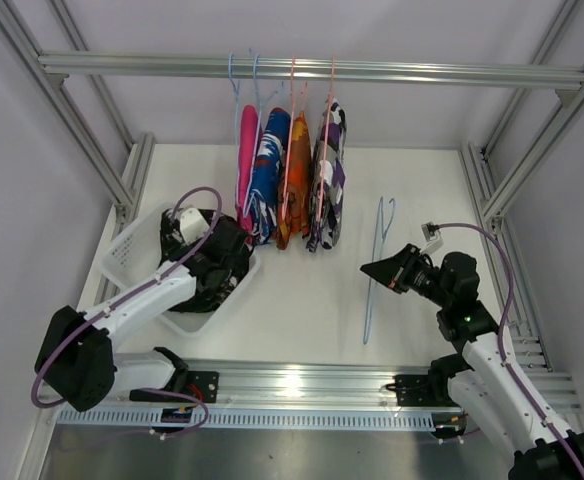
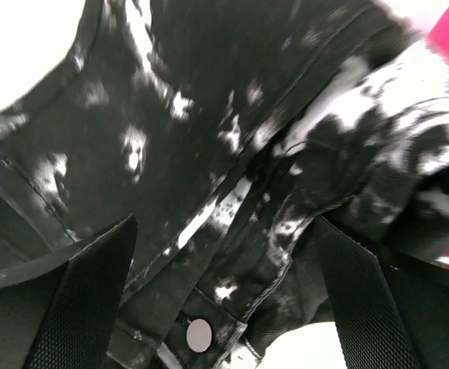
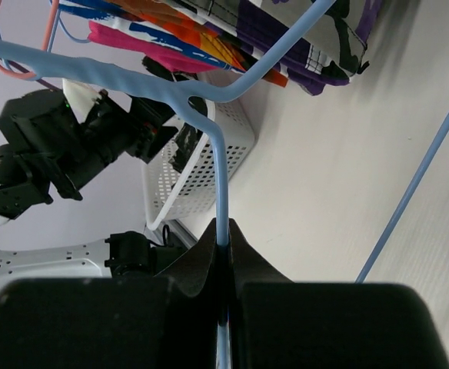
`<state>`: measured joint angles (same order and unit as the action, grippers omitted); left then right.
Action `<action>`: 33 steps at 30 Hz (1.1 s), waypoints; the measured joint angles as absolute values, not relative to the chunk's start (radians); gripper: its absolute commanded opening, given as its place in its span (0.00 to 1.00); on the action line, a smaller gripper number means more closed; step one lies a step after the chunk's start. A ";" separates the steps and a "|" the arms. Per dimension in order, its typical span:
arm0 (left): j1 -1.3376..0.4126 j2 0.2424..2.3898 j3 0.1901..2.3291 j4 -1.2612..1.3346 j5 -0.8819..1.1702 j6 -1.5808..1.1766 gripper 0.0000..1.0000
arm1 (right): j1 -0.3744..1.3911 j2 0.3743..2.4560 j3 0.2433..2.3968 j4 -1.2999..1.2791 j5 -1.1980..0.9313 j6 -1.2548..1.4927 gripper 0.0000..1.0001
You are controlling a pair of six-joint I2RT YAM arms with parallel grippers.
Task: Remove the trousers from the hanger
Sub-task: Place the trousers in the bin, then place the hanger at the clothesline.
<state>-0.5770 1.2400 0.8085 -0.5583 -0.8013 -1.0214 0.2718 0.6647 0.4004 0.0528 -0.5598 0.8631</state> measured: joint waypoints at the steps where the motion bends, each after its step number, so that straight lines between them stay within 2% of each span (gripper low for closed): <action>1: -0.577 1.242 0.797 -0.558 -0.793 -1.039 0.99 | 0.266 0.665 0.400 0.053 -0.564 0.862 0.00; 15: -0.576 1.277 0.722 -0.568 -0.737 -1.121 1.00 | 0.237 0.686 0.400 0.056 -0.598 0.859 0.00; 19: -0.576 1.194 0.752 -0.597 -0.728 -1.066 1.00 | 0.237 0.688 0.400 0.056 -0.603 0.859 0.00; 26: -0.577 1.024 0.938 -0.599 -0.700 -0.901 0.99 | 0.238 0.689 0.400 0.047 -0.604 0.853 0.00; 33: -0.578 0.862 0.993 -0.577 -0.625 -0.729 0.99 | 0.249 0.669 0.424 -0.033 -0.599 0.811 0.00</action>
